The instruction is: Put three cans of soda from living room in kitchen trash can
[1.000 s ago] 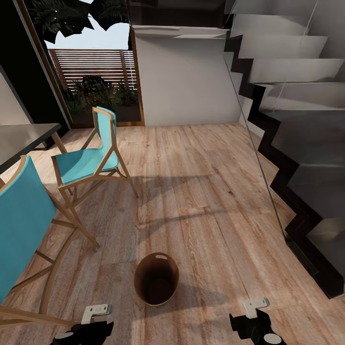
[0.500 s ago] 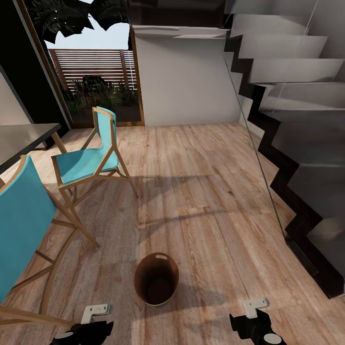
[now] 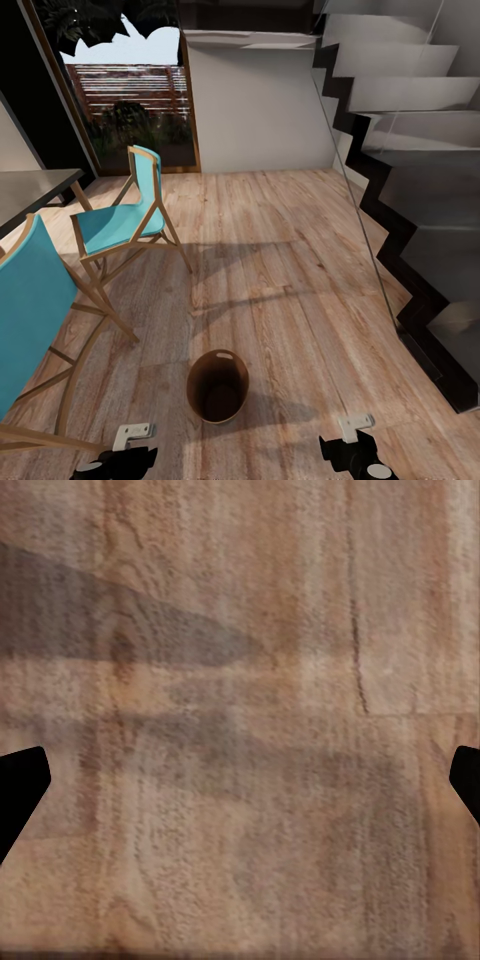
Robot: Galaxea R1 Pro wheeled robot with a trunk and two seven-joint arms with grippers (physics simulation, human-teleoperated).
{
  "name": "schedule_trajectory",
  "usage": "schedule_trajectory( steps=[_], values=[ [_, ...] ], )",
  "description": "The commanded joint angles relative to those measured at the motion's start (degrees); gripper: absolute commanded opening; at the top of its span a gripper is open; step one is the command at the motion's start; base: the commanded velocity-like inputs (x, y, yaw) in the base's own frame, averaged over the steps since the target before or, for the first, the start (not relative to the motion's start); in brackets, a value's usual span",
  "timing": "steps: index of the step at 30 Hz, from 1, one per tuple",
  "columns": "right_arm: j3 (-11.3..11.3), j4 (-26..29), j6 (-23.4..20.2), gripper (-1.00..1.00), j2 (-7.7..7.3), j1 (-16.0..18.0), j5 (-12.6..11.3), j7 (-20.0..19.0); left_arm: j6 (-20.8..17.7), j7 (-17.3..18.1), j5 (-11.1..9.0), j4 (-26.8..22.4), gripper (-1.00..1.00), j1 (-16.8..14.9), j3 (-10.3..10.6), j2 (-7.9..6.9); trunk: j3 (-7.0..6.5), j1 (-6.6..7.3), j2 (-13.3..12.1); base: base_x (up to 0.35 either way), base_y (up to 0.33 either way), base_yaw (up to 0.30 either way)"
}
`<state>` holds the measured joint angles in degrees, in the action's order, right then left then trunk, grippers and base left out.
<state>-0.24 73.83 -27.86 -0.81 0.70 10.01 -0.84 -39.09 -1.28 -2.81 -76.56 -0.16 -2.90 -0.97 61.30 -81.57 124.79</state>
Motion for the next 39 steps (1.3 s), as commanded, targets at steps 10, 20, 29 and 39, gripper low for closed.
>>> schedule_trajectory(
  steps=[10, 20, 29, 39],
  values=[
    [0.0, 0.0, 0.0, 1.00, 0.02, 0.0, 0.0, 0.3, 0.3, -0.3, 0.0, 0.0, 1.00, 0.0, 0.0, -0.32, 0.93, 0.00, 0.0, 0.000, 0.000, 0.000],
    [0.0, 0.0, -0.1, 1.00, 0.09, 0.0, 0.1, 0.5, 0.4, -0.2, 0.1, -0.1, 1.00, 0.0, 0.0, -0.58, 1.85, 0.00, 0.0, 0.000, 0.000, 0.000],
    [-0.1, 0.0, -0.1, 1.00, 0.11, 0.0, 0.1, 0.4, 0.4, 0.0, 0.1, -0.1, 1.00, 0.0, 0.0, -0.53, 2.69, 0.00, 0.0, 0.000, 0.000, 0.000],
    [0.0, 0.0, 0.0, 1.00, -0.04, 0.0, 0.1, 0.3, 0.4, 0.1, 0.1, 0.0, 1.00, 0.0, 0.3, -0.36, 3.29, 0.00, 0.0, 0.000, 0.000, 0.000]
  ],
)
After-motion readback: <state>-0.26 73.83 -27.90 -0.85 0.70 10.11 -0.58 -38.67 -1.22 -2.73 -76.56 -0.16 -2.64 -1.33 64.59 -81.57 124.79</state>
